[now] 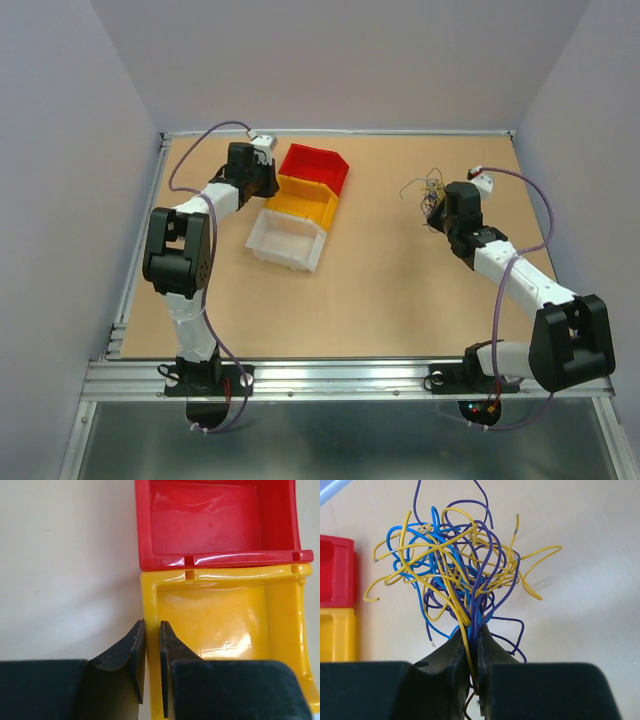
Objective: Untangle the cables
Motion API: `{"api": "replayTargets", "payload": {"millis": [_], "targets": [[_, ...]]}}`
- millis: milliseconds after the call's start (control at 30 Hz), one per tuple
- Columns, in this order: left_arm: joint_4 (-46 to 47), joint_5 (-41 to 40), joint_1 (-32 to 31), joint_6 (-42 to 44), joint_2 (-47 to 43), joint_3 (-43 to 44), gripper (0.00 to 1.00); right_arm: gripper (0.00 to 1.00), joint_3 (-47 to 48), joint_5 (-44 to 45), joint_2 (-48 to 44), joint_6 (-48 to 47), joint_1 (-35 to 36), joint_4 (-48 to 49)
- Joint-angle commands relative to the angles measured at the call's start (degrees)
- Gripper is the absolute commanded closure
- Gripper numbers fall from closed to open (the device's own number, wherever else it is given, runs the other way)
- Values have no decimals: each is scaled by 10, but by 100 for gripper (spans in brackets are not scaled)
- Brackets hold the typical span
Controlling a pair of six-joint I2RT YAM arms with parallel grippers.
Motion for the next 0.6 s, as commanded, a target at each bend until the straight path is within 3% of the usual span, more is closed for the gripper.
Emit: {"api": "replayTargets", "payload": {"millis": [0, 133, 167, 200, 300, 400, 500, 533, 567], "targets": [[-16, -84, 67, 4, 18, 52, 88, 92, -4, -57, -23, -22, 5, 38], [-15, -84, 86, 5, 5, 43, 75, 92, -7, -100, -26, -31, 11, 62], [-12, -88, 86, 5, -7, 40, 69, 91, -8, -119, -26, -46, 12, 70], [-6, -109, 86, 3, -15, 33, 51, 93, -8, -160, -25, -55, 14, 77], [30, -145, 86, 6, -61, 2, 28, 91, 1, -202, -12, -85, 46, 87], [60, -154, 83, 6, -125, -40, 20, 86, 12, -206, 2, -120, 80, 87], [81, -173, 77, 13, -197, -82, 20, 71, 27, -235, 9, -162, 133, 85], [90, -177, 73, 14, -217, -96, 8, 53, 35, -265, 12, -180, 156, 83], [98, -171, 70, 21, -256, -109, 6, 43, 37, -280, 11, -186, 164, 81]]}}
